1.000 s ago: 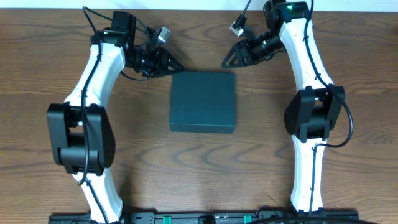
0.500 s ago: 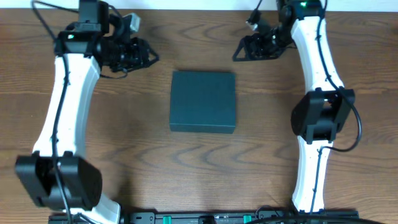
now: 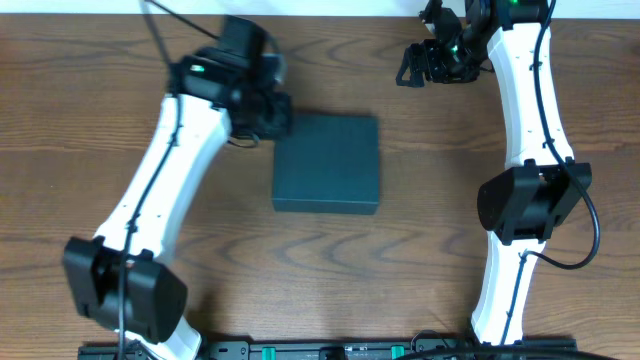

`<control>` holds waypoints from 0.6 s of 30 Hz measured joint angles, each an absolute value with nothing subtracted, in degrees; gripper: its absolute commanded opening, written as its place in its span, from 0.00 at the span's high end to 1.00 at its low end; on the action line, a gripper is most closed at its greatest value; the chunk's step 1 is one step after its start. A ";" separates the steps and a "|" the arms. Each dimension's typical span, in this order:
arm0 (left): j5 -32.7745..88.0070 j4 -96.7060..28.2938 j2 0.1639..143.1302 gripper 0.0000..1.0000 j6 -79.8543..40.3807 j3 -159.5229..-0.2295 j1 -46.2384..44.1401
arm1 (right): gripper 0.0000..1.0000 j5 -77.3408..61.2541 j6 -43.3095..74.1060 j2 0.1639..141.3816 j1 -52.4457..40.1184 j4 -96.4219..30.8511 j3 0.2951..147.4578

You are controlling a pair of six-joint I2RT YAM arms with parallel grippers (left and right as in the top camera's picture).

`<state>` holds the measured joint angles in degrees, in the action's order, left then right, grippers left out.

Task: Pack container
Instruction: 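Press the lid down flat onto the box with the left gripper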

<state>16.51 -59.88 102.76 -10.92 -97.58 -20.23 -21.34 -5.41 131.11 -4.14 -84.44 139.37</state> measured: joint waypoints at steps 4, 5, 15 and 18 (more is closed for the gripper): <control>15.29 -59.46 105.97 0.94 -10.96 -97.58 -24.47 | 0.16 -20.95 -5.15 131.11 -4.14 -84.82 139.37; 14.96 -59.42 107.13 0.94 -10.96 -97.58 -25.52 | 0.16 -20.95 -5.13 131.11 -4.14 -84.95 139.37; 14.57 -59.27 114.21 0.94 -10.96 -97.58 -28.60 | 0.14 -19.38 -4.95 131.11 -4.14 -86.15 139.37; 14.55 -59.09 115.18 0.94 -10.96 -97.58 -28.60 | 0.12 -18.96 -4.93 131.11 -4.14 -86.21 139.37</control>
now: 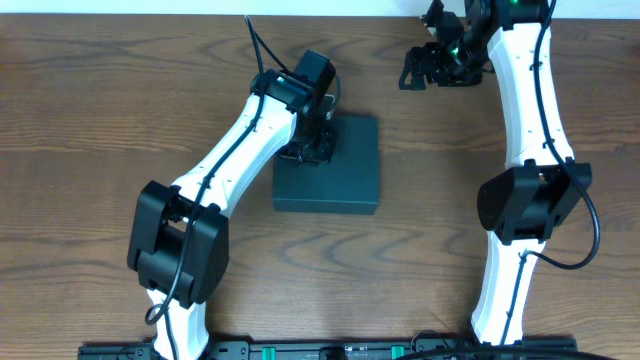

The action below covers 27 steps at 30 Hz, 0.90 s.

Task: Pack container
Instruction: 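Press the lid down flat onto the box with the left gripper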

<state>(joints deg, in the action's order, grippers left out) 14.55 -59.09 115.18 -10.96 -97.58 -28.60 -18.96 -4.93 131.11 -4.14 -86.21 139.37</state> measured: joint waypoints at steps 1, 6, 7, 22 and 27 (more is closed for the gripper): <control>14.55 -58.96 115.55 0.94 -10.94 -97.58 -28.60 | 0.11 -18.76 -4.93 131.11 -4.14 -86.24 139.37; 14.57 -58.43 117.62 0.94 -10.96 -97.60 -28.60 | 0.09 -18.39 -4.91 131.11 -4.14 -86.39 139.37; 14.61 -58.46 117.64 0.94 -10.96 -97.60 -28.51 | 0.09 -18.37 -4.91 131.11 -4.14 -86.41 139.37; 14.72 -58.61 117.08 0.84 -11.05 -97.65 -28.40 | 0.01 -16.84 -4.54 131.11 -4.14 -86.91 139.37; 13.41 -58.59 115.79 0.83 -11.18 -97.62 -26.00 | 0.01 -11.00 -2.63 131.11 -4.03 -87.15 139.37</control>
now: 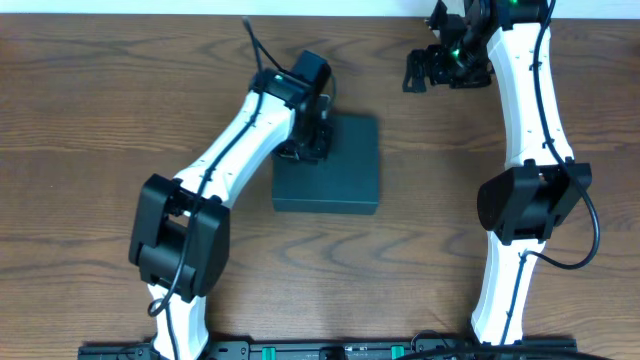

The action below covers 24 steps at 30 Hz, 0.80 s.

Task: Pack container
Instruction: 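Press the lid down flat onto the box with the left gripper, then raise both grippers away from the closed box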

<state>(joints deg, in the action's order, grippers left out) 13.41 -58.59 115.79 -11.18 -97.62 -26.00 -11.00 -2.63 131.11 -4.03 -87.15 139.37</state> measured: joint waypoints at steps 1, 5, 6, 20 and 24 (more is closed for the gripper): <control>13.10 -58.59 115.31 0.83 -11.18 -97.62 -25.04 | 0.01 -10.00 -2.28 131.11 -3.92 -87.18 139.37; 12.45 -58.57 112.62 0.76 -11.29 -97.62 -19.84 | 0.01 -7.86 -1.56 131.11 -2.98 -87.20 139.37; 12.23 -58.59 111.81 0.76 -11.40 -97.62 -18.11 | 0.01 -7.62 -1.34 131.11 -2.61 -87.22 139.37; 9.78 -59.02 107.13 0.01 -11.84 -97.62 -2.70 | 0.01 -1.43 -0.40 131.11 1.21 -87.39 139.37; 7.03 -59.22 107.13 0.01 -11.81 -97.62 -2.00 | 0.01 -0.58 -0.40 131.11 1.21 -87.39 139.37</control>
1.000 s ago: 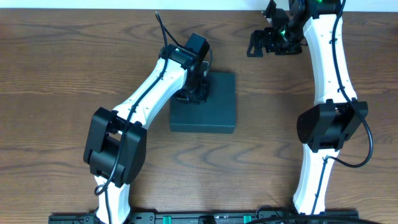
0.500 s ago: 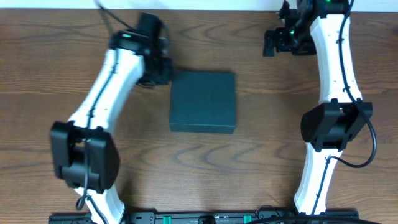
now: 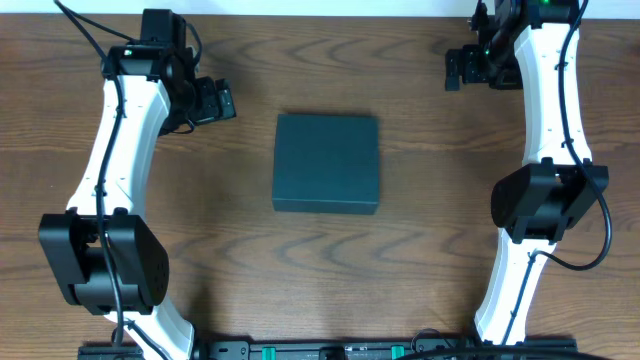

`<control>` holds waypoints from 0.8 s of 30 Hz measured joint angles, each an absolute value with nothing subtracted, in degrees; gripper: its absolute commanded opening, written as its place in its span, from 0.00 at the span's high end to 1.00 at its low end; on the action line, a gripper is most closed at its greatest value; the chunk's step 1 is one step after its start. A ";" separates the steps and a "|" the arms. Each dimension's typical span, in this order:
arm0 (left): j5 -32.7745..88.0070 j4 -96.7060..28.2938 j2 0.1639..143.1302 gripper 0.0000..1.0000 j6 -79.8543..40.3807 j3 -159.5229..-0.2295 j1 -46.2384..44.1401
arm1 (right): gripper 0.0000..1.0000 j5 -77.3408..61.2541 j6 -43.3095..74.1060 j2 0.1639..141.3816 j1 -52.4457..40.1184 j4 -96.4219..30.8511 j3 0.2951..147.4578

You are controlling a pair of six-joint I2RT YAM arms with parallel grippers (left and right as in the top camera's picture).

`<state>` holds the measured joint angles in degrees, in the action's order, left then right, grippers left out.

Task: Pack container
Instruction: 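Raise both grippers away from the closed box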

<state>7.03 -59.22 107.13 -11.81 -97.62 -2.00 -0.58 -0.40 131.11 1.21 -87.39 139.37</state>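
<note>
A dark teal, lidded container (image 3: 327,163) lies flat in the middle of the wooden table, its lid on and nothing visible on top. My left gripper (image 3: 224,102) hovers to the left of it, well clear of its upper left corner; its fingers look open and empty. My right gripper (image 3: 453,71) is at the far right of the table, far from the container, and also appears open and empty. The overhead view shows no loose items to pack.
The wooden table (image 3: 420,250) runs across the whole view, with a pale wall strip along its far edge. A black rail (image 3: 320,350) with both arm bases lies along the near edge. A cable trails from the left arm near the far edge.
My left gripper was over the upper left part of the container lid and now sits off to the left, clear of it. My right gripper has shifted a little to the right. The container has not moved.
At first my left gripper stood by the container's upper left corner. At the two later moments it was over the lid near that corner. Now it is back to the left, and the lidded container lies where it was. The right gripper stayed at the far right.
</note>
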 measured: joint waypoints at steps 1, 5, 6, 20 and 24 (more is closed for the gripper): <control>6.55 -59.20 107.13 0.01 -11.81 -97.62 -2.02 | 0.01 -0.38 -0.40 131.11 1.21 -87.39 139.37; 5.15 -59.22 107.13 0.01 -11.81 -97.62 -2.02 | 0.01 -0.16 -0.40 131.11 1.21 -87.39 139.37; 5.04 -59.22 107.13 0.01 -11.81 -97.62 -2.02 | 0.01 -0.14 -0.43 131.11 1.21 -87.39 139.37; 3.77 -59.61 107.13 0.01 -8.64 -97.62 -2.02 | 0.01 0.01 -0.40 131.11 1.21 -87.39 139.37; 3.09 -59.61 107.13 0.02 -6.48 -97.62 -2.02 | 0.01 0.01 -0.40 131.11 1.21 -87.37 139.37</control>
